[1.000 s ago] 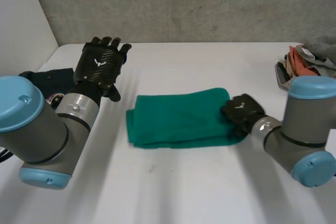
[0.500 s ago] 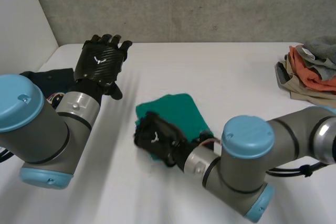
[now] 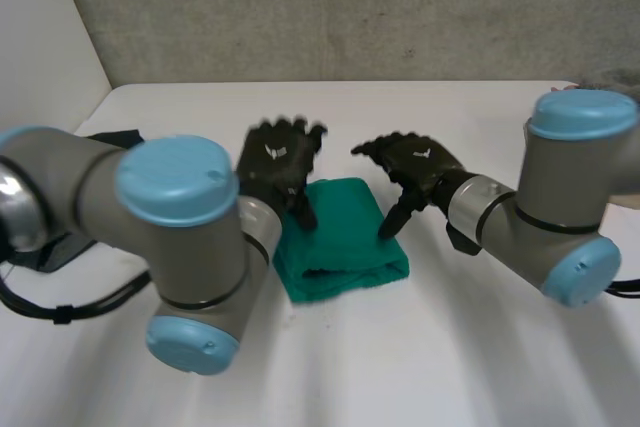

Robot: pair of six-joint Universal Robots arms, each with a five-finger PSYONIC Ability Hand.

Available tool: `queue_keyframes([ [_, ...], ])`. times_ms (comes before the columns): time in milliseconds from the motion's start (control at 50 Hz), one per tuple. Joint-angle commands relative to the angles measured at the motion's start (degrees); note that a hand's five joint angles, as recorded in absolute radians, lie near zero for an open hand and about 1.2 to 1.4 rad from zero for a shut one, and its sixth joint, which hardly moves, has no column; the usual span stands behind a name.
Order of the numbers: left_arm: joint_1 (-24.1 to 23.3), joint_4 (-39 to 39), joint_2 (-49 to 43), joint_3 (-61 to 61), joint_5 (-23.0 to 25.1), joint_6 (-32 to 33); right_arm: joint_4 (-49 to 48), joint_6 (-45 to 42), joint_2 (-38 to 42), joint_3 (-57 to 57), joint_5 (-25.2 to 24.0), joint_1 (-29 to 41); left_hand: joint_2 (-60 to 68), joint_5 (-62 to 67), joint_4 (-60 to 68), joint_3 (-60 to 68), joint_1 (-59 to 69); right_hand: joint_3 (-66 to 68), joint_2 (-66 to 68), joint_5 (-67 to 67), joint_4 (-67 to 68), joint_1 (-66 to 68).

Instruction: Fold the laundry.

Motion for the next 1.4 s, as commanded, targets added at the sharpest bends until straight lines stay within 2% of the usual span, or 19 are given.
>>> queue_keyframes([
  [20, -0.2, -9.6, -8.8, 3.6, -0.5, -3.6, 8.3, -3.2, 9.4, -10.1, -0.7, 0.7, -1.2, -2.3, -1.2, -1.7, -0.4, -1.9, -2.4, -2.5, -2.0, -2.7],
  [180, 1.3, -12.2, -11.0, 3.4, -0.6, -1.1, 12.5, -6.7, 15.1, -14.8, 0.4, 0.9, -1.2, -2.3, -1.2, -1.7, -0.4, -1.9, -2.4, -2.5, -2.0, -2.7],
  [240, 1.6, -12.0, -10.4, 3.0, -0.7, -0.2, 13.2, -10.9, 14.6, -15.3, 2.9, 1.0, -1.2, -2.3, -1.2, -1.7, -0.4, -1.9, -2.4, -2.5, -2.0, -2.7],
  [360, 3.1, -10.7, -3.2, 3.7, -0.4, 0.1, 11.1, -18.7, 7.1, -12.2, 8.3, 1.3, -1.7, -2.8, -1.7, -2.2, -0.9, -1.9, -2.4, -2.5, -2.0, -2.7],
  [480, 3.3, -5.3, 5.6, 3.6, 1.4, 0.2, -0.7, -22.7, -1.7, 0.4, 9.9, 5.0, -1.8, -2.8, -1.7, -2.2, -1.0, -1.9, -2.4, -2.5, -2.0, -2.7],
  [580, 3.5, -3.3, 8.2, 3.7, 8.1, 0.5, -8.6, -24.8, -6.8, 12.0, 8.9, 7.6, -1.6, -2.6, -1.5, -2.0, -0.7, -1.9, -2.4, -2.5, -2.0, -2.7],
  [660, 5.0, -3.5, 8.9, 3.5, 17.3, 0.4, -9.3, -24.2, -7.0, 15.7, 8.0, 7.7, -1.2, -2.3, -1.2, -1.7, -0.4, -1.9, -2.4, -2.5, -2.0, -2.7],
  [700, 5.4, -3.7, 9.0, 3.5, 20.5, 0.3, -9.7, -24.2, -6.4, 16.5, 7.4, 7.8, -1.2, -2.3, -1.2, -1.7, -0.4, -1.9, -2.4, -2.5, -2.0, -2.7],
  [720, 5.6, -4.1, 9.0, 3.5, 23.7, 0.3, -10.0, -24.2, -5.8, 16.7, 6.7, 7.9, -1.2, -2.3, -1.2, -1.7, -0.4, -1.9, -2.4, -2.5, -2.0, -2.7],
  [820, 5.6, -5.1, 9.5, 3.1, 29.0, 0.5, -12.3, -24.2, -1.6, 15.9, 5.6, 8.6, -1.2, -2.3, -1.2, -1.7, -0.4, -1.9, -2.4, -2.5, -2.0, -2.7],
  [940, 5.4, -5.2, 9.8, 2.7, 29.8, 0.4, -17.8, -24.3, 2.2, 14.7, 5.2, 8.6, -1.4, -2.5, -1.3, -1.8, -0.6, -1.9, -2.4, -2.5, -2.0, -2.7],
  [1080, 5.3, -5.1, 9.9, 3.2, 29.9, 0.5, -19.6, -24.3, 5.1, 13.4, 4.9, 8.6, -1.6, -2.6, -1.5, -2.0, -0.7, -1.9, -2.4, -2.5, -2.0, -2.7],
  [1320, 5.2, -4.8, 10.4, 4.3, 30.3, 0.5, -24.6, -24.1, 5.4, 12.1, 4.2, 8.8, -1.6, -2.6, -1.5, -2.0, -0.7, 14.4, 13.8, 13.8, 14.3, 13.5],
  [1400, 5.3, -4.8, 10.4, 4.3, 30.3, 0.5, -24.6, -24.2, 6.6, 10.2, 4.1, 8.9, -1.6, -2.6, -1.5, -2.0, -0.7, 28.3, 27.8, 27.7, 28.2, 27.4],
])
